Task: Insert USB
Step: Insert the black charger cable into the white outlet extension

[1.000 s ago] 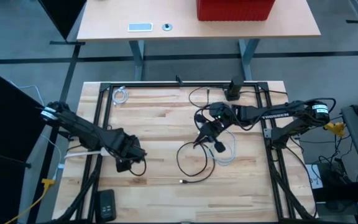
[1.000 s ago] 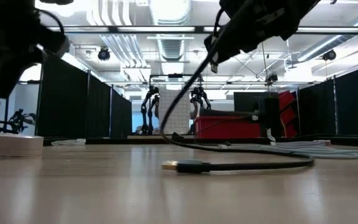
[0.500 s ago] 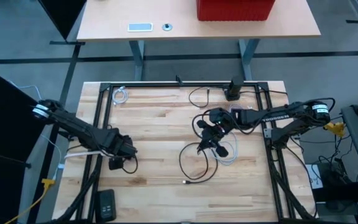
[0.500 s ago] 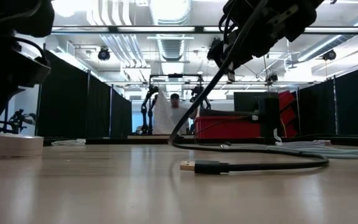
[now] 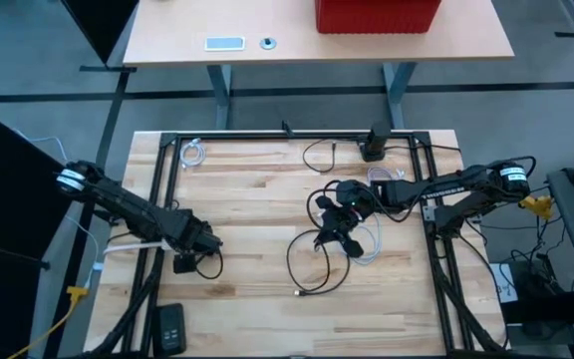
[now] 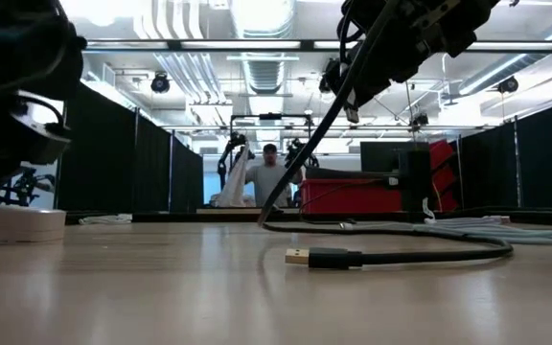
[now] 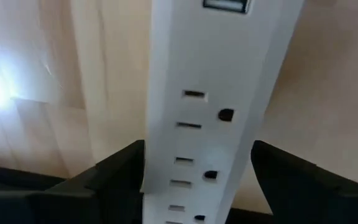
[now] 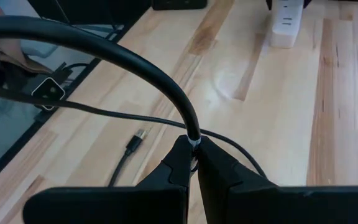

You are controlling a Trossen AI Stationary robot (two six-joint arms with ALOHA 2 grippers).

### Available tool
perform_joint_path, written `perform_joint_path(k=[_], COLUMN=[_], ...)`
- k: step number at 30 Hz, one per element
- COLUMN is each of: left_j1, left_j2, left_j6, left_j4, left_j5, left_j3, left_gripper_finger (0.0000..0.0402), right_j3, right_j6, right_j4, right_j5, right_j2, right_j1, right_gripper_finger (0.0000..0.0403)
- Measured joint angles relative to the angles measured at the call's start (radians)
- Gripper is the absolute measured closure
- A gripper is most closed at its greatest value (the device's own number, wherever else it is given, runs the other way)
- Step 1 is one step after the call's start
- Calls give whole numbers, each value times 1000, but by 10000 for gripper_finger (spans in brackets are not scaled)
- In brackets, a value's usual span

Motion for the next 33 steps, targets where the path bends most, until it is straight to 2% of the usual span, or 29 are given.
perform_joint_path(k=[5,7,9,10,14,17,24,27,33], left_j1=[-1,-2,-2,-2,-3,-2,2,9,24], left_j2=[39,49,59,64,68,68,102,166,353], left_j6=[31,51,62,68,43,40,159,227,275], left_j4=[108,148,169,170,186,260,725,881,932], left_j5=[9,15,19,16,-36,-120,-261,-271,-264], left_j3=[-3,-5,-3,-2,19,36,41,44,156], left_gripper_finger=[132,159,210,215,205,205,206,207,208], right_j3=[0,0,0,0,0,0,14,26,82], right_j6=[-7,-27,-51,-65,-118,-154,-224,-314,-463], right_j4=[3,3,3,3,12,32,75,74,73], right_j5=[-1,-2,-3,-3,-3,-3,-16,-72,-149], right_j2=[0,0,0,0,0,0,4,17,59], right_j1=[2,5,6,6,6,6,6,5,0], right_gripper_finger=[400,400,400,401,401,401,401,401,401])
